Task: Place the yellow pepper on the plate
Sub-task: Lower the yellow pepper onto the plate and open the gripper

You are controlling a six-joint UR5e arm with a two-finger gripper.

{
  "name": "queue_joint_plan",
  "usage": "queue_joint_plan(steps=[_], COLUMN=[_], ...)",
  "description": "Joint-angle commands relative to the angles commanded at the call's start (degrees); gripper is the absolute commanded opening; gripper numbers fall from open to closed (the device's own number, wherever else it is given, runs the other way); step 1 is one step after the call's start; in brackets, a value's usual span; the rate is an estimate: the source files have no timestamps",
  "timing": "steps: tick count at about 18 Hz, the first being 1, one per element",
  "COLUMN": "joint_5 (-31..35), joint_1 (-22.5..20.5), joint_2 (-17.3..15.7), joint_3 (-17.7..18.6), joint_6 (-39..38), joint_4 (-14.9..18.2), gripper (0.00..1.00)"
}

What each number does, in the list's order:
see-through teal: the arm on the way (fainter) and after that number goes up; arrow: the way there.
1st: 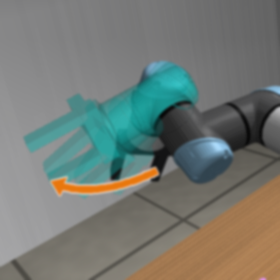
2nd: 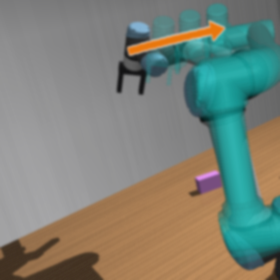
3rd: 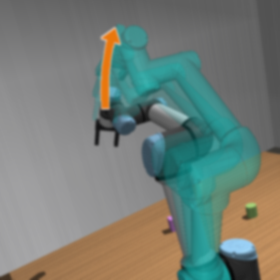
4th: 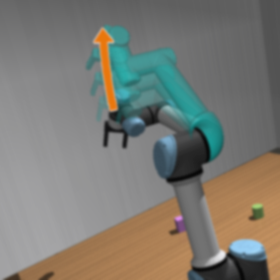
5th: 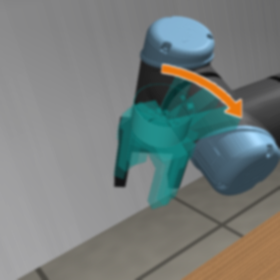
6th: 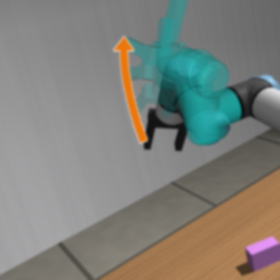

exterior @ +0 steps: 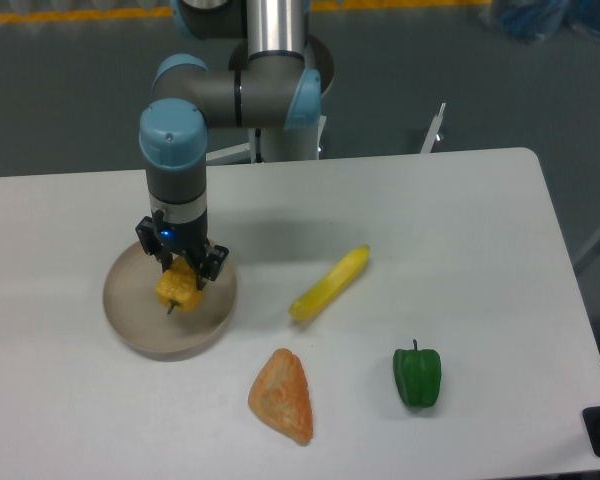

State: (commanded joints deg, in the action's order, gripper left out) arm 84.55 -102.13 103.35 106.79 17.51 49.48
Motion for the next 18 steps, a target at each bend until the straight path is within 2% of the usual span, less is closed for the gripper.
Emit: queue_joint_plan(steps=[2,8,11,18], joint_5=[0.1,0.2,0.4,0.4], joint_1=[0.5,1.6,1.6,2.0], joint_2=[1.1,1.8,2.0,2.1], joint_3=[0.0,-0.1,0.0,0.0], joint_6=[-0.8,-0.1,3.4,5.6], joint_4=[-0.4,-1.5,-1.2,-1.2], gripper=[0.26,0.27,0.27,0.27])
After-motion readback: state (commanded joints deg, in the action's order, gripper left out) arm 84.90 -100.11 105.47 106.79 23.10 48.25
